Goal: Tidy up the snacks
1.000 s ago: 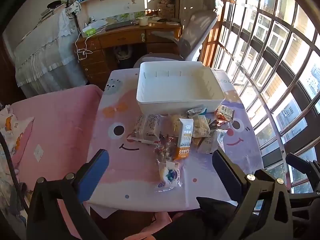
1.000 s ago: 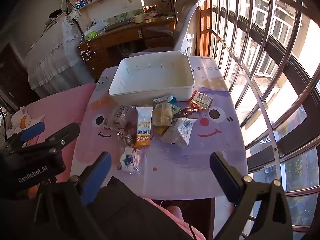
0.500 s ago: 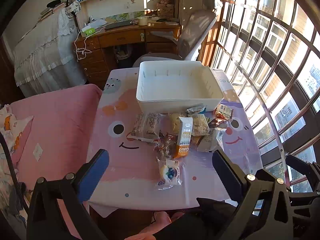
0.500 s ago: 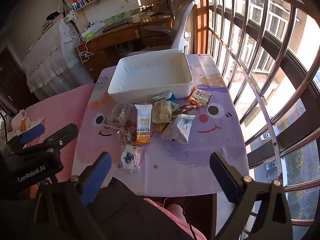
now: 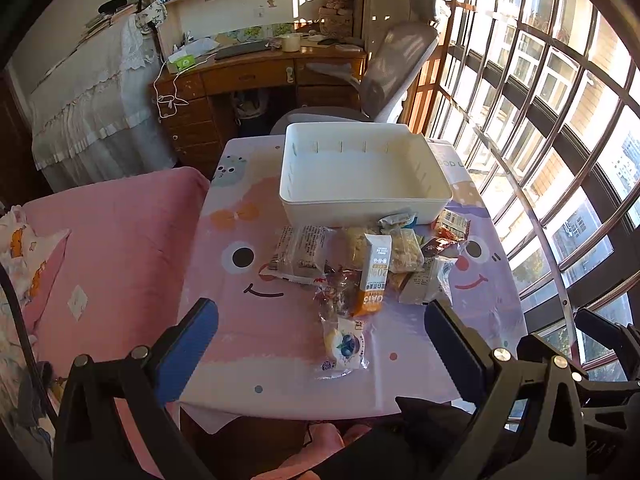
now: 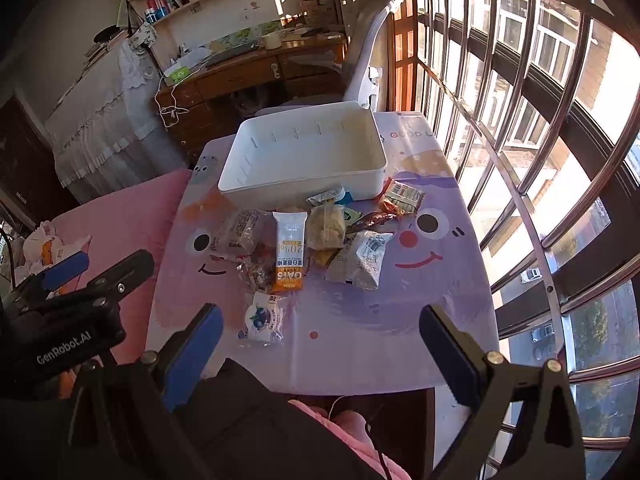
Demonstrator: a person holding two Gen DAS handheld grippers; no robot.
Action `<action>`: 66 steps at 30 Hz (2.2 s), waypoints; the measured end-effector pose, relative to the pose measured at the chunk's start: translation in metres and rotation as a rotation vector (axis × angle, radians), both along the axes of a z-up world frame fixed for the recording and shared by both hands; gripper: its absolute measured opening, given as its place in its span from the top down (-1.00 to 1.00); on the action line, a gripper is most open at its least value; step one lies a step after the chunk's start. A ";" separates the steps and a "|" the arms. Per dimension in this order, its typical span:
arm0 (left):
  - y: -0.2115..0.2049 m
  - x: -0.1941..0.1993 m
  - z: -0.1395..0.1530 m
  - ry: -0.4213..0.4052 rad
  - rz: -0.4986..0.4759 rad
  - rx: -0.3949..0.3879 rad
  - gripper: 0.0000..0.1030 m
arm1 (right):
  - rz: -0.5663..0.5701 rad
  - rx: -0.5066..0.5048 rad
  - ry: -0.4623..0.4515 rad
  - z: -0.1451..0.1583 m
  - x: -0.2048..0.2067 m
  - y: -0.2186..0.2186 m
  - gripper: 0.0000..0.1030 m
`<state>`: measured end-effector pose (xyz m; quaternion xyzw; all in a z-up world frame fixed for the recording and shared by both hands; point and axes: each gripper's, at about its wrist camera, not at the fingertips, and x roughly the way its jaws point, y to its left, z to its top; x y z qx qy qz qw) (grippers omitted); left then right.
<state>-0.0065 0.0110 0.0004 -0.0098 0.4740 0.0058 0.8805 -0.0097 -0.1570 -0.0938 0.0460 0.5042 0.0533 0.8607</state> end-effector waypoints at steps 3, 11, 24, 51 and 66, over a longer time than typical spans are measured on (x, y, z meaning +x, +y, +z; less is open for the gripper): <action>0.005 0.000 0.000 0.006 0.004 -0.007 -0.99 | -0.004 -0.001 -0.001 0.000 0.000 0.001 -0.93; 0.013 0.000 -0.004 0.019 -0.005 -0.023 -0.99 | -0.006 0.006 -0.025 0.006 0.000 0.006 -0.93; 0.031 0.004 -0.023 0.076 -0.052 -0.070 -0.99 | -0.064 0.004 -0.032 0.004 -0.005 0.018 -0.93; 0.025 0.044 -0.110 0.318 -0.118 -0.096 -0.99 | -0.138 -0.137 -0.124 -0.044 0.008 -0.002 -0.93; -0.007 0.079 -0.207 0.534 0.031 -0.105 -0.82 | 0.059 -0.126 -0.095 -0.122 0.075 -0.023 -0.91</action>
